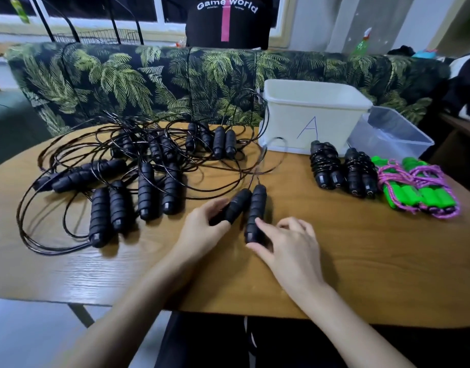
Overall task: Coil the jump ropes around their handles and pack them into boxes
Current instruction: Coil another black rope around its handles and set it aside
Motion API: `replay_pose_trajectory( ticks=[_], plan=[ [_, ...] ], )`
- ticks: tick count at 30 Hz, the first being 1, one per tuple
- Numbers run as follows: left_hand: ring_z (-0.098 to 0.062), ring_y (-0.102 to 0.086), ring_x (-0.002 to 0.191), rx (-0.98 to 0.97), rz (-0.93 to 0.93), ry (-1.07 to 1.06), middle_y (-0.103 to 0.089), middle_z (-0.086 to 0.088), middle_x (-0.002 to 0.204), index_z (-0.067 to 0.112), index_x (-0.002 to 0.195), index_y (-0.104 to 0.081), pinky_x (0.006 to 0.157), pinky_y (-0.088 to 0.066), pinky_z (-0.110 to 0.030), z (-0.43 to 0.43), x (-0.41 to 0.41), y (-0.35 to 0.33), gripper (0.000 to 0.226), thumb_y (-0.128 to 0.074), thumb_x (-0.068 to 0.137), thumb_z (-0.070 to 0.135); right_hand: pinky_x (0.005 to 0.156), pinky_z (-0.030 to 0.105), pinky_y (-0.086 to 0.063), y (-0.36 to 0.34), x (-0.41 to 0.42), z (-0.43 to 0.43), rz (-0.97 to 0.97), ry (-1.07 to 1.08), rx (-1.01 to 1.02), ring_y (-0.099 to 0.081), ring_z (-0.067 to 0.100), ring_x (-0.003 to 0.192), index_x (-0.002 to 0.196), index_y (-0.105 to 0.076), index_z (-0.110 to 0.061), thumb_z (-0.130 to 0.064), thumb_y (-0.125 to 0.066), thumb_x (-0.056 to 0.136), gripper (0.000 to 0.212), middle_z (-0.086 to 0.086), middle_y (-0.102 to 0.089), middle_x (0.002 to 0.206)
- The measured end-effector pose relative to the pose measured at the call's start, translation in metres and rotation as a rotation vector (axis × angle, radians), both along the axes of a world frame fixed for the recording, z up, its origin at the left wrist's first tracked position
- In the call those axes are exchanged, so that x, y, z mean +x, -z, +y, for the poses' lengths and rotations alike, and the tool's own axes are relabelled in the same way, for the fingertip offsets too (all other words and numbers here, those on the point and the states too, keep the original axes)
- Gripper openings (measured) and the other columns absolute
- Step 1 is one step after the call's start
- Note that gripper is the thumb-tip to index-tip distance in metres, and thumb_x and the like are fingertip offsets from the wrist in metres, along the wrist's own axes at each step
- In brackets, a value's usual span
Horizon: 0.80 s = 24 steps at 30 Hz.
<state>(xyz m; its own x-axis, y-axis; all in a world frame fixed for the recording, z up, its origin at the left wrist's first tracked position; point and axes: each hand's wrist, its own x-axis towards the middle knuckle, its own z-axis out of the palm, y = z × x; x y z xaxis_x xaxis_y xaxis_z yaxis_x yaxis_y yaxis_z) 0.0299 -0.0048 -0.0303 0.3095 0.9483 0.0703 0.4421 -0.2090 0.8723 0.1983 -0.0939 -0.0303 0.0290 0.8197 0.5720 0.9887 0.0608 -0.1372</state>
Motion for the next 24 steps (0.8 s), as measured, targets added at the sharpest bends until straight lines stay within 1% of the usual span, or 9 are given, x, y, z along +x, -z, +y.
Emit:
replay_pose_trajectory(
  ticks=[3, 5, 6, 8, 10, 12, 16, 19, 24],
  plan=[
    [-0.008, -0.058, 0.121, 0.014, 0.085, 0.043, -0.064, 0.002, 0.129, 0.014, 0.134, -0.06, 0.097, -0.04, -0.011, 0.006, -0.003, -0.008, 0.048, -0.066, 0.087, 0.026, 0.073, 0.031, -0.052, 0.005, -0.007, -0.002, 0.076, -0.162, -0.044, -0.065, 0.02, 0.076, 0.103, -0.079, -0.024, -0.039, -0.088, 0.067, 0.04, -0.004, -0.07, 0.082],
    [-0.008, -0.058, 0.115, 0.093, 0.198, 0.026, -0.065, 0.001, 0.129, 0.017, 0.134, -0.06, 0.088, -0.041, -0.01, 0.009, 0.0, -0.013, 0.051, -0.066, 0.09, 0.041, 0.08, 0.029, -0.05, 0.007, 0.001, 0.004, 0.248, -0.225, -0.158, -0.063, 0.021, 0.088, 0.11, -0.075, -0.034, -0.041, -0.064, 0.087, 0.026, -0.004, -0.068, 0.095],
    [-0.011, -0.057, 0.117, 0.127, 0.281, 0.036, -0.064, 0.001, 0.13, 0.018, 0.137, -0.057, 0.091, -0.044, -0.017, 0.01, 0.002, -0.013, 0.063, -0.068, 0.085, 0.054, 0.082, 0.033, -0.051, 0.008, 0.01, 0.009, 0.335, -0.221, -0.198, -0.062, 0.021, 0.09, 0.11, -0.074, -0.036, -0.042, -0.052, 0.091, 0.03, -0.004, -0.067, 0.097],
    [-0.02, -0.053, 0.123, 0.189, 0.512, 0.088, -0.058, 0.0, 0.135, 0.021, 0.145, -0.046, 0.1, -0.046, -0.036, 0.007, 0.009, -0.015, 0.091, -0.067, 0.073, 0.073, 0.076, 0.037, -0.054, 0.006, 0.035, 0.022, 0.411, -0.138, -0.125, -0.063, 0.019, 0.087, 0.108, -0.074, -0.033, -0.038, -0.048, 0.092, 0.03, -0.003, -0.069, 0.098],
    [-0.023, -0.048, 0.124, 0.259, 0.628, 0.136, -0.054, 0.001, 0.135, 0.023, 0.148, -0.038, 0.101, -0.045, -0.043, 0.008, 0.013, -0.012, 0.093, -0.071, 0.072, 0.067, 0.072, 0.034, -0.054, -0.002, 0.059, 0.032, 0.376, -0.059, -0.043, -0.062, 0.016, 0.088, 0.11, -0.073, -0.029, -0.032, -0.055, 0.093, 0.025, -0.001, -0.069, 0.101],
    [-0.021, -0.05, 0.12, 0.285, 0.547, 0.244, -0.056, 0.004, 0.131, 0.026, 0.144, -0.044, 0.1, -0.046, -0.045, 0.016, 0.008, -0.012, 0.083, -0.072, 0.073, 0.056, 0.08, 0.03, -0.05, -0.009, 0.077, 0.037, 0.321, -0.128, -0.057, -0.056, 0.011, 0.102, 0.112, -0.072, -0.025, -0.035, -0.062, 0.09, 0.026, -0.005, -0.068, 0.109],
    [-0.017, -0.049, 0.117, 0.293, 0.556, 0.461, -0.056, 0.013, 0.131, 0.037, 0.142, -0.044, 0.097, -0.045, -0.045, 0.033, -0.013, -0.011, 0.081, -0.058, 0.068, 0.068, 0.099, 0.033, -0.036, -0.01, 0.093, 0.04, 0.291, -0.338, -0.338, -0.037, -0.003, 0.123, 0.108, -0.068, -0.037, -0.063, -0.06, 0.076, 0.042, -0.024, -0.057, 0.125],
    [-0.014, -0.044, 0.124, 0.399, 0.561, 0.399, -0.047, 0.016, 0.14, 0.042, 0.146, -0.039, 0.101, -0.042, -0.045, 0.03, -0.024, -0.001, 0.08, -0.053, 0.074, 0.073, 0.105, 0.036, -0.034, 0.005, 0.098, 0.041, 0.233, -0.332, -0.412, -0.031, -0.005, 0.128, 0.108, -0.069, -0.036, -0.049, -0.07, 0.08, 0.03, -0.025, -0.051, 0.132],
    [-0.008, -0.045, 0.13, 0.342, 0.226, 0.416, -0.05, 0.014, 0.137, 0.028, 0.142, -0.051, 0.111, -0.036, -0.028, 0.024, -0.045, 0.016, 0.067, -0.067, 0.083, 0.056, 0.104, 0.034, -0.036, 0.016, 0.094, 0.041, 0.265, -0.413, -0.359, -0.04, 0.003, 0.124, 0.1, -0.073, -0.026, -0.035, -0.063, 0.091, 0.016, -0.021, -0.058, 0.126]
  ],
)
